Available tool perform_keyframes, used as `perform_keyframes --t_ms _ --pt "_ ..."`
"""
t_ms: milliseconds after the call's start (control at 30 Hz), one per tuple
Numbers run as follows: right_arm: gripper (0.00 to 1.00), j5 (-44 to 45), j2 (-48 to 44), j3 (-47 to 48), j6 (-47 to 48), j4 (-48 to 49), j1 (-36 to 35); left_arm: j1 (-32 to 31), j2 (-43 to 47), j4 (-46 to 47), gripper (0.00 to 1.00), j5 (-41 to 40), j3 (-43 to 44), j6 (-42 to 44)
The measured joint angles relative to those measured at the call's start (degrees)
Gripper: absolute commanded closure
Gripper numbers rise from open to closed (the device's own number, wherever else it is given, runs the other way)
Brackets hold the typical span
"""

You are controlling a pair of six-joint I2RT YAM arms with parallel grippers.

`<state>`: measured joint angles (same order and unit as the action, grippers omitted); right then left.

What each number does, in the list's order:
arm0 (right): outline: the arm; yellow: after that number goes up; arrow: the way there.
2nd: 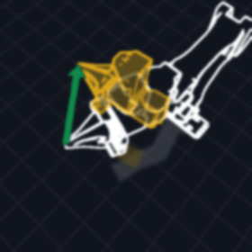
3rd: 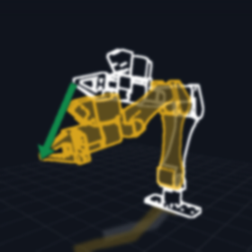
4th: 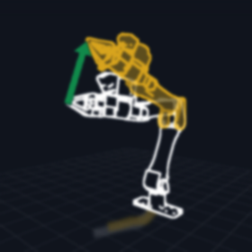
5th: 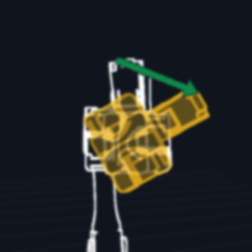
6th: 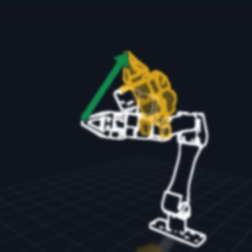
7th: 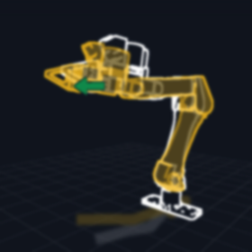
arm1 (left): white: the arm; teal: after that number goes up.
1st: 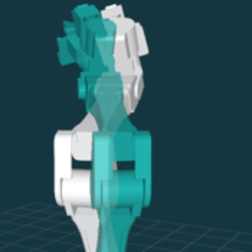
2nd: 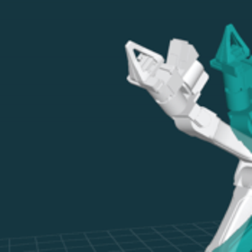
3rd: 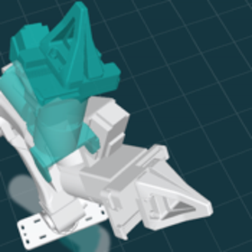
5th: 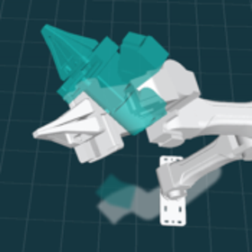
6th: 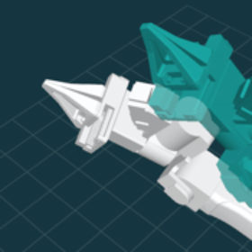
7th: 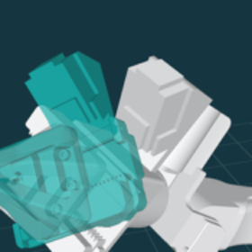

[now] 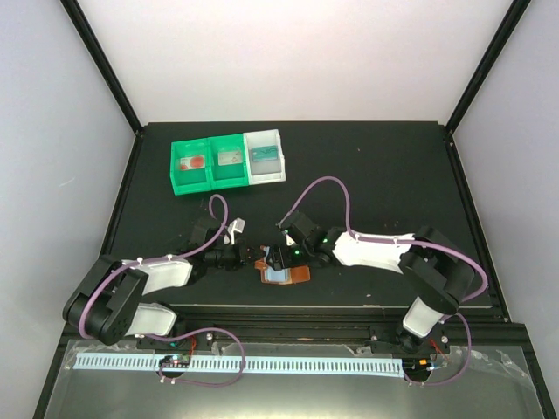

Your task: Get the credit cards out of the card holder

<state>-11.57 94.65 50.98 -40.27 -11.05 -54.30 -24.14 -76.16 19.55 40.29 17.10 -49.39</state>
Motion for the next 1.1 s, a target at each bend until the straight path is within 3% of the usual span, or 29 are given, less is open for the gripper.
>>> perform_keyframes --t_ms 367,867,1100 --pt "0.30 -0.1 1.9 0.8 -0.2 0.1 -0.1 0.0 0.1 -0.3 0.98 -0.5 0.0 -0.3" --pt "0.46 2.3 1.9 0.8 -0.1 -0.3 -0.3 0.0 -0.1 -0.3 0.99 -0.8 0.0 -0.4" --pt "0.34 4.3 1.8 0.7 0.4 -1.9 -0.3 0.0 -0.1 -0.3 0.98 -0.9 0.0 -0.4"
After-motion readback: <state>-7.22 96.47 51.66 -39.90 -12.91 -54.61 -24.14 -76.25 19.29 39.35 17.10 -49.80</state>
